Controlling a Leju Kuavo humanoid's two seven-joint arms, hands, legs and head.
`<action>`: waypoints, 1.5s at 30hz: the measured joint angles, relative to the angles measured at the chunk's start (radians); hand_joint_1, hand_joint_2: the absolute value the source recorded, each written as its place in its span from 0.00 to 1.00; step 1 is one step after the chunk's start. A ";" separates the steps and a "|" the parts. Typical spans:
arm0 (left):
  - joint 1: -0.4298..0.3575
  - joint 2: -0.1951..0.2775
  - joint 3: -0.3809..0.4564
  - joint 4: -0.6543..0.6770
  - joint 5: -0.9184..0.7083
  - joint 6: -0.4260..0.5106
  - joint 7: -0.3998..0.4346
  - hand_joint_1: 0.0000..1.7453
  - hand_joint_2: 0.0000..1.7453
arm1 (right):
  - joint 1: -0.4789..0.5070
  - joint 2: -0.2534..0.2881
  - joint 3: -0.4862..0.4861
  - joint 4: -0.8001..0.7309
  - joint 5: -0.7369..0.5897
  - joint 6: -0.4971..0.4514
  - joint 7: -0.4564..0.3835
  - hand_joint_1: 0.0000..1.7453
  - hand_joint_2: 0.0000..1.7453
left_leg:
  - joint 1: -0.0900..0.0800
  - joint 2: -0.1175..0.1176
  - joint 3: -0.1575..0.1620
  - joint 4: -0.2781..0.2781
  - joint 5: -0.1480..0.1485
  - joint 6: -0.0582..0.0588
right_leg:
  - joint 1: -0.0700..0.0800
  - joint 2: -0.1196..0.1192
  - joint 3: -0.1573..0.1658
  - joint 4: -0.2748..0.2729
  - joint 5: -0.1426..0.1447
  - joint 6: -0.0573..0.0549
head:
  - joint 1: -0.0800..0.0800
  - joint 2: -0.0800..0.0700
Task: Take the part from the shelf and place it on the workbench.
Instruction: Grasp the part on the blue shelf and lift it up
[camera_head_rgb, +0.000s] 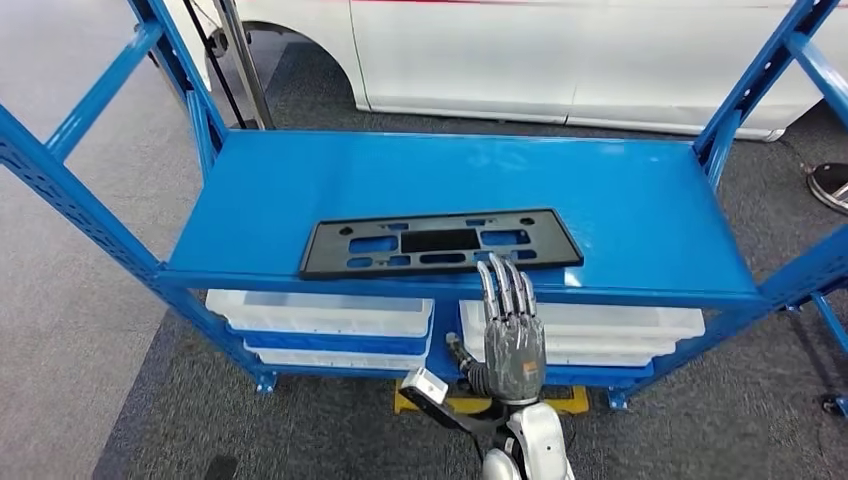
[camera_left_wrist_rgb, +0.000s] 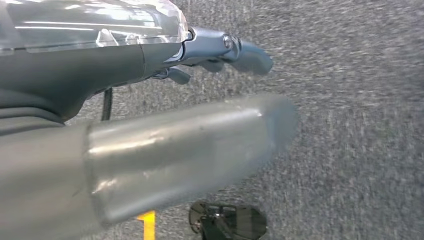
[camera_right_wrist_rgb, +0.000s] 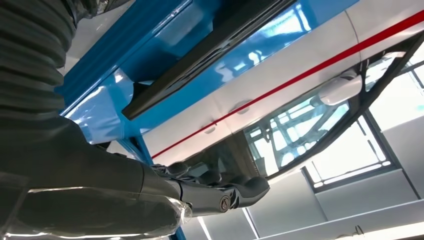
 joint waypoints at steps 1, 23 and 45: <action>0.001 -0.001 0.000 0.000 -0.001 0.000 0.001 0.00 0.00 | 0.002 0.000 -0.001 -0.004 0.005 0.000 0.008 0.00 1.00 | 0.002 0.001 0.001 -0.003 0.003 0.005 | -0.001 0.000 0.000 0.000 -0.001 0.006 | 0.000 0.000; -0.024 -0.012 -0.017 0.000 -0.024 -0.031 0.032 0.00 0.00 | -0.055 -0.018 0.112 0.047 0.122 0.000 0.287 0.00 1.00 | 0.008 0.002 -0.133 0.281 -0.127 -0.026 | -0.005 -0.006 0.001 -0.011 0.006 -0.024 | -0.001 0.000; -0.037 -0.017 -0.041 0.000 -0.038 -0.033 0.046 0.00 0.00 | -0.111 -0.026 0.184 0.163 0.148 0.000 0.357 0.00 1.00 | 0.000 0.001 0.022 -0.014 -0.012 0.008 | 0.000 -0.004 -0.025 0.002 0.022 0.005 | 0.000 0.000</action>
